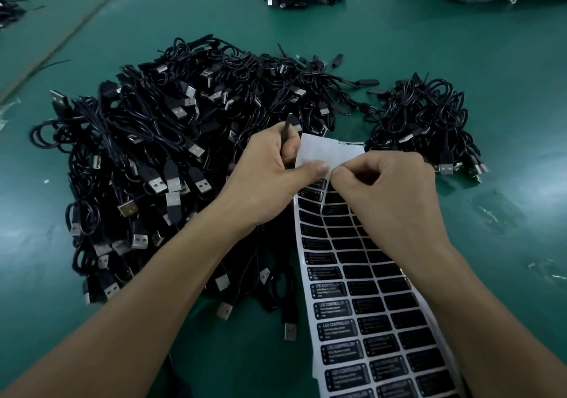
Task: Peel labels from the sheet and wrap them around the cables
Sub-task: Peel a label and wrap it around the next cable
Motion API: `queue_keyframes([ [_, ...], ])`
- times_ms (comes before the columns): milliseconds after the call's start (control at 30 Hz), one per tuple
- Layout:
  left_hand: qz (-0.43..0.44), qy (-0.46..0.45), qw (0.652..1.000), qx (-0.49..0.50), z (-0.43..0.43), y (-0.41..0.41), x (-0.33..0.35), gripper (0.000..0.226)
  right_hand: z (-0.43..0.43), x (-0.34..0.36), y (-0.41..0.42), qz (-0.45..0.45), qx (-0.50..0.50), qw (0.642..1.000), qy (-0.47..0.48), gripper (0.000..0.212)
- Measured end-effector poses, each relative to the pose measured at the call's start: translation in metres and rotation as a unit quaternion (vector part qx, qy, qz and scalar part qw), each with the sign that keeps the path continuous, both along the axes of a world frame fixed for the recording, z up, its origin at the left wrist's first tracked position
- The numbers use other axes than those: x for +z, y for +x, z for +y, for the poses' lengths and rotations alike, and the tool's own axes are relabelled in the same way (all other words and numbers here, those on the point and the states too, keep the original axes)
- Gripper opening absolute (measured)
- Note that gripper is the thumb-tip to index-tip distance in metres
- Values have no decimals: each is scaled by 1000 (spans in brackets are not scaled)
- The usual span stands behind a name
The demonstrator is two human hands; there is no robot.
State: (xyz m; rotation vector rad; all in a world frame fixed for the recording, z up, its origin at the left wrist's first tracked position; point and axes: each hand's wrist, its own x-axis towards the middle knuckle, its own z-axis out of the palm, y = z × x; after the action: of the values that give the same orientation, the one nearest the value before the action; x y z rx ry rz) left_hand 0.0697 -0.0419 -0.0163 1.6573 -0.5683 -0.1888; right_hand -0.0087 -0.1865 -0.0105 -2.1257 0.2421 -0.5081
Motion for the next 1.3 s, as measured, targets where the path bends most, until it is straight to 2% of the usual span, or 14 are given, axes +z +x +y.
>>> queue_keyframes([
  [167,11,13,1000,12,1,-2,3,52,-9,3,0,25,-11,1000,3,21],
  [267,36,43,998,32,4,-2,5,52,-27,7,3,16,-64,997,44,21],
  [367,-32,124,990,60,3,-7,5,55,-39,9,5,-25,-127,990,60,19],
  [500,-103,193,968,124,3,-11,8,59,-24,7,4,-52,-66,996,5,18],
  [667,-39,102,983,145,-1,-14,15,55,-13,-3,4,-98,-52,991,-78,17],
  [833,75,3,995,65,-3,-19,25,48,-4,-8,5,-174,4,971,-165,11],
  [967,114,-26,992,43,-3,-20,27,48,-5,-11,6,-185,53,963,-188,11],
  [1167,131,-32,989,58,0,-16,22,50,-6,-9,3,-149,77,979,-114,5],
  [1300,127,-43,989,59,1,-13,19,49,-10,-5,4,-81,48,990,100,9],
])
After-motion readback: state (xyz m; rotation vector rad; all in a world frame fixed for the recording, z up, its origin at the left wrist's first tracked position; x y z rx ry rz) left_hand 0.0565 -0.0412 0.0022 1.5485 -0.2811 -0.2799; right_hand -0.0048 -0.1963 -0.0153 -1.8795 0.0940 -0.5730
